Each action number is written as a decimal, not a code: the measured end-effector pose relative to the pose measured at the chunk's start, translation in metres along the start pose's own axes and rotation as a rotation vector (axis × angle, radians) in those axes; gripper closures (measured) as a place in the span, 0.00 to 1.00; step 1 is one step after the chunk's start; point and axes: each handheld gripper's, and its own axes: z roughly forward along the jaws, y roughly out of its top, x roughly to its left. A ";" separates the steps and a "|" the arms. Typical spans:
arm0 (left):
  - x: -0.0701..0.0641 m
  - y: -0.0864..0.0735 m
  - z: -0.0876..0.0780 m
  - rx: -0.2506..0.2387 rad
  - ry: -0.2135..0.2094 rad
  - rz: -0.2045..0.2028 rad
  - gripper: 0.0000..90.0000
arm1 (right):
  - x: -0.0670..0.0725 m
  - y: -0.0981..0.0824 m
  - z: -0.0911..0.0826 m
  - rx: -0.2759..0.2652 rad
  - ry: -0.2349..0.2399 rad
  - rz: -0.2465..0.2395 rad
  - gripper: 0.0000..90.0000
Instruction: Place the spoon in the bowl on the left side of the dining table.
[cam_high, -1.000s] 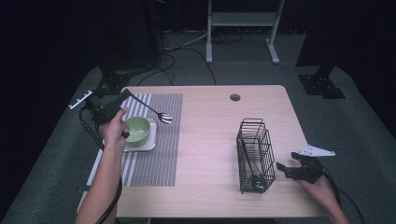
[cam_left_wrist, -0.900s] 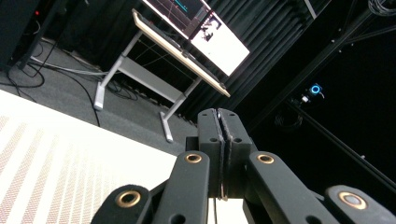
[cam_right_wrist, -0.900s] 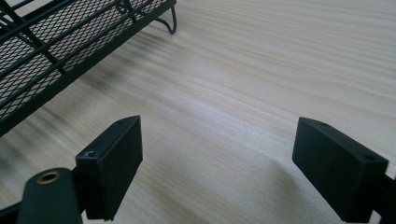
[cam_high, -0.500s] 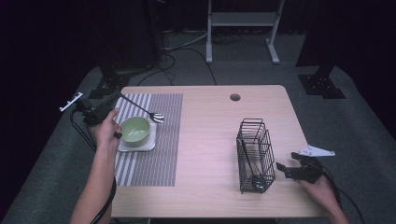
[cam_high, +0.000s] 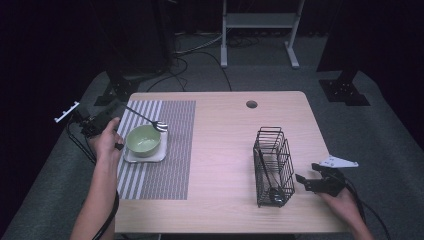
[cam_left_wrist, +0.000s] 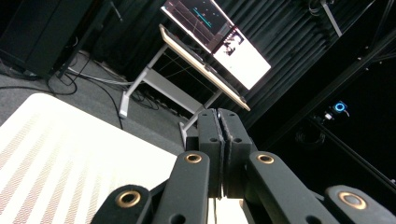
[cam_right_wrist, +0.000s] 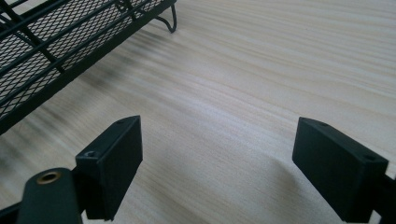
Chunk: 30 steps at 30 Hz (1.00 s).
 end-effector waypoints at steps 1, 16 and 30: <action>0.000 0.000 0.000 -0.002 0.003 -0.003 0.99 | 0.000 0.000 0.000 0.000 0.000 -0.002 0.17; 0.018 0.005 -0.011 -0.029 0.045 -0.014 0.99 | 0.000 0.000 0.000 0.001 0.000 0.002 0.17; 0.038 0.007 -0.026 -0.055 0.101 -0.032 0.99 | 0.000 0.000 0.000 0.003 -0.001 0.002 0.17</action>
